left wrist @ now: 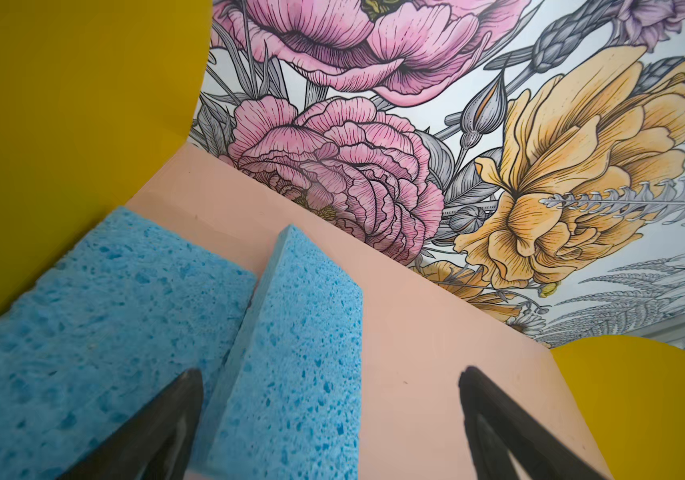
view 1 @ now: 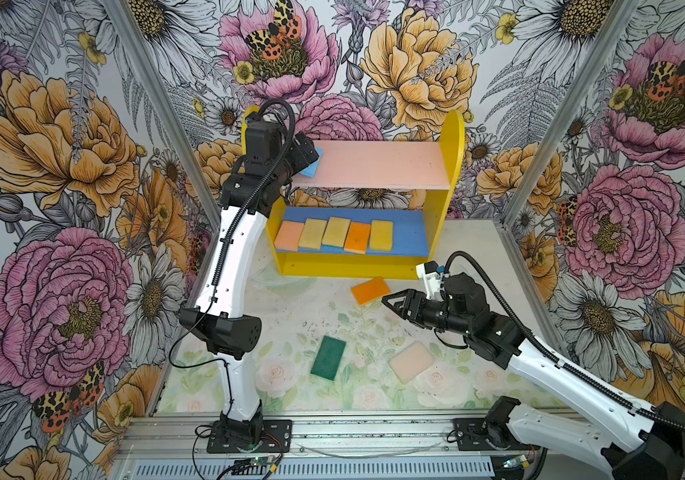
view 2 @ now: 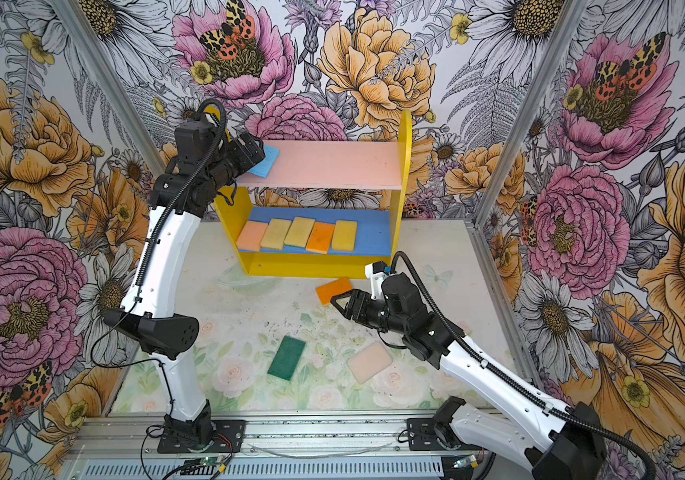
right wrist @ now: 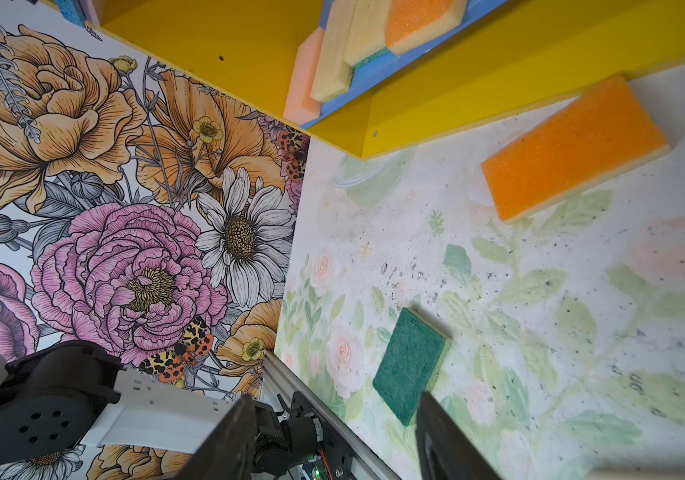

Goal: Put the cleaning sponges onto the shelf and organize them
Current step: 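Set the blue sponge beside the other on the top shelf and open the left gripper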

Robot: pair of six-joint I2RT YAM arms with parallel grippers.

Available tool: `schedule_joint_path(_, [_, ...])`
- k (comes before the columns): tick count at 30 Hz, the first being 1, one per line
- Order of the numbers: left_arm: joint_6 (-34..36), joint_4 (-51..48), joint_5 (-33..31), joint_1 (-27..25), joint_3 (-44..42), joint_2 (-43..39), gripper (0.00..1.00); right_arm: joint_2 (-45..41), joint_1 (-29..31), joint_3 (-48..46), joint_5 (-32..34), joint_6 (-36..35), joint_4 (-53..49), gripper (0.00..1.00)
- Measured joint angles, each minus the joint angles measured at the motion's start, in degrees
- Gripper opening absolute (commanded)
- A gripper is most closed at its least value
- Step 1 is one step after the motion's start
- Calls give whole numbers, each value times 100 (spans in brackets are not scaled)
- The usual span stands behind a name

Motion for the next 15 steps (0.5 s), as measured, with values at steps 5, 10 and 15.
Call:
schedule_joint_path(5, [592,-24,-321,-116,192,2,98,0,0,0,-7,0,0,63])
schedule_joint_path(10, [837,-17,-376,-155,269,2,99,0,0,0,-44,2,0,63])
schedule_joint_path(15, [901,-15,-341,-229,289,2,99,0,0,0,-48,0,0,62])
